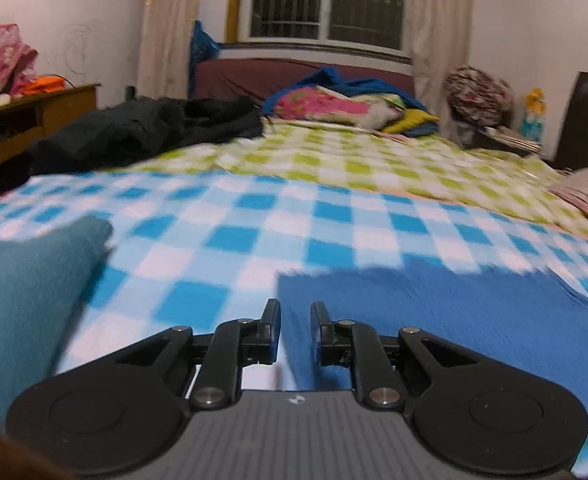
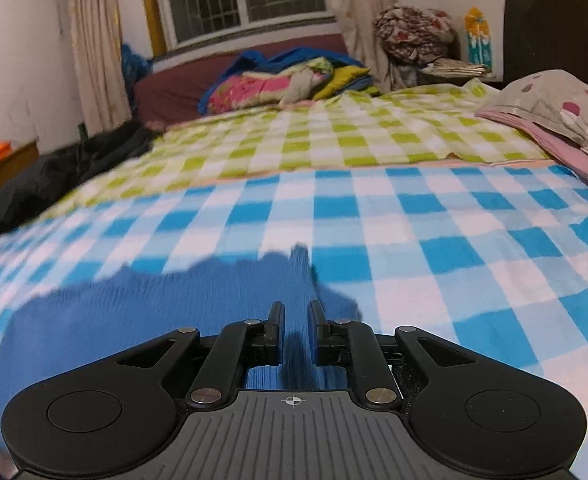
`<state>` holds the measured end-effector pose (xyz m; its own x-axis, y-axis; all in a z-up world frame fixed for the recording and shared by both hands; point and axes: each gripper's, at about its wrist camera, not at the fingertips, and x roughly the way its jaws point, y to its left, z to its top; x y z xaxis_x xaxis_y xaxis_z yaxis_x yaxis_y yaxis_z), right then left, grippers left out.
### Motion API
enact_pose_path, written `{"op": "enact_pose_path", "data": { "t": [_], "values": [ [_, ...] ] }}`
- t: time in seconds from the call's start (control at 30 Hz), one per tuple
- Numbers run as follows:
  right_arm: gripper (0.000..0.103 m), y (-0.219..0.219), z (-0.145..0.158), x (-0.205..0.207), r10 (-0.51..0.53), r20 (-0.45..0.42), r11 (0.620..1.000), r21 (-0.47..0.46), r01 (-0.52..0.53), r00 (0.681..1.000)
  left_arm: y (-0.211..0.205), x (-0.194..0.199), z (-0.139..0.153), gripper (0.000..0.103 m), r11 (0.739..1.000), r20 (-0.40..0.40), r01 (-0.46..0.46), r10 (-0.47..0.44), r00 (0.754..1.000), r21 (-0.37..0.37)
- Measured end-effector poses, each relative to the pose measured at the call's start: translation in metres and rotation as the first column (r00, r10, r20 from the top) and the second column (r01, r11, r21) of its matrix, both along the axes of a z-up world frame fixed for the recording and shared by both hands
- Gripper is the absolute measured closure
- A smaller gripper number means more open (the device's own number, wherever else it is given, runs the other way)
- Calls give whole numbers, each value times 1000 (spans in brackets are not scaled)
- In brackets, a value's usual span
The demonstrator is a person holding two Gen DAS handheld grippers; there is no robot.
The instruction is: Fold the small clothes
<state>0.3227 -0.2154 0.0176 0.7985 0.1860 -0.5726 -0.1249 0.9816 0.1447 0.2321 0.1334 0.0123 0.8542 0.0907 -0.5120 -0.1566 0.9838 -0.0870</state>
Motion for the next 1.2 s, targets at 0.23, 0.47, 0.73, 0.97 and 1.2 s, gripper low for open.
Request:
{"op": "enact_pose_path", "data": {
  "t": [0.23,0.47,0.73,0.97,1.2],
  "values": [
    [85,5,-15,-9,-27,-47,996,-82,23,999,-11,-19,-21,76,1000,-56,20,-19,998,12],
    [85,14,1,-28,-20,3,991,-136,20,1000,-4,-40,-12,76,1000,-37,2,-3,999,-13],
    [85,22,-8,-31,-42,-49,981,-191,32,998,2,-51,-22,76,999,-66,-6,4,998,-33],
    [85,27,3,-45,-46,-34,976,-214,37,998,5,-57,-18,76,998,-42,10,-13,999,-57],
    [85,34,5,-51,-54,-31,972,-230,45,998,7,-56,-26,76,999,-87,22,-26,996,-46]
  ]
}}
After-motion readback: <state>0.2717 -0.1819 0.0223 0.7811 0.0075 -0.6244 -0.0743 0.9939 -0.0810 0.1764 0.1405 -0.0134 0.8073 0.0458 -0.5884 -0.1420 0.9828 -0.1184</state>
